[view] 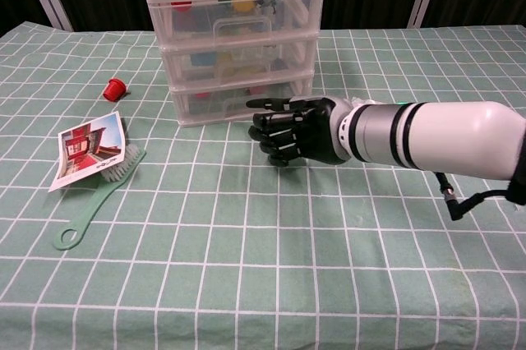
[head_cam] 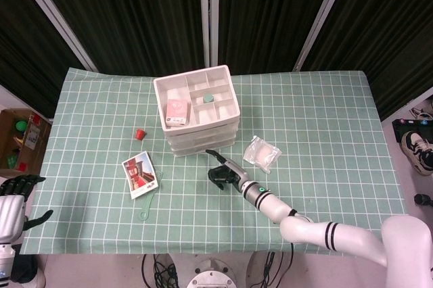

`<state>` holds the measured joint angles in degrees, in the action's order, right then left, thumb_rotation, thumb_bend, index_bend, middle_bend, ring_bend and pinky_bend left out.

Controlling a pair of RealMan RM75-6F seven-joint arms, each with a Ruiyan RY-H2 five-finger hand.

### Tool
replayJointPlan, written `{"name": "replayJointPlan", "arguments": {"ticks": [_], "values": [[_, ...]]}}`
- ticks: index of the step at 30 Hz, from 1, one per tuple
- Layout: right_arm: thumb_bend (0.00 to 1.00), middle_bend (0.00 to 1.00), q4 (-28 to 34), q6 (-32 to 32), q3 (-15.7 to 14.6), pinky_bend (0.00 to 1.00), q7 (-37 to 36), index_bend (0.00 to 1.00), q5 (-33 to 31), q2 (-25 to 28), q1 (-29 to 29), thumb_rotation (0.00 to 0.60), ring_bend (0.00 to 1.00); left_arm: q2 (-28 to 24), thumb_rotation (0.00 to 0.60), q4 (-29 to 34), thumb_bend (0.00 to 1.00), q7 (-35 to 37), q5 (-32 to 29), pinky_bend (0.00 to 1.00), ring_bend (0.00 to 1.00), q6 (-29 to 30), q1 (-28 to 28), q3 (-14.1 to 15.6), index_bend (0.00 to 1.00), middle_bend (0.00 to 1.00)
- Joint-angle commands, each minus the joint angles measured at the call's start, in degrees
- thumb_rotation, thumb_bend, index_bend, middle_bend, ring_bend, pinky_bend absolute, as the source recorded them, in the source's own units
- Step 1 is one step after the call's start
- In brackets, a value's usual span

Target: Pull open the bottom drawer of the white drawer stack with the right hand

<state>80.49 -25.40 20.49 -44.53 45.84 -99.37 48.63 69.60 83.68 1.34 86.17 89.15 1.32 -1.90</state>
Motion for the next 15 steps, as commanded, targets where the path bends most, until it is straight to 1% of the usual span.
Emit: {"name": "replayJointPlan", "arguments": {"ticks": [1, 7, 15], "values": [[0.63, 0.76, -2.22, 1.09, 0.65, 0.81, 1.38, 0.02, -1.58, -1.80, 1.32, 0.600, 0.77, -0.04, 0.600, -0.03, 0.03, 0.08, 0.00, 0.20, 0.19, -0.09, 0.08, -0.08, 0.28, 0.25], [0.63, 0.76, -5.57, 1.51, 1.39, 0.81, 3.47, 0.02, -3.78, -4.41, 2.98, 0.600, 0.77, -0.18, 0.600, 0.08, 0.03, 0.16, -0.07, 0.20, 0.19, -0.29, 0.19, -0.19, 0.28, 0.25], [0.63, 0.76, -8.50, 2.20, 1.94, 0.81, 6.37, 0.02, -5.39, -6.40, 4.56, 0.600, 0.77, -0.46, 0.600, 0.24, 0.03, 0.30, -0.28, 0.20, 0.19, -0.26, 0.10, -0.30, 0.28, 0.25]]}}
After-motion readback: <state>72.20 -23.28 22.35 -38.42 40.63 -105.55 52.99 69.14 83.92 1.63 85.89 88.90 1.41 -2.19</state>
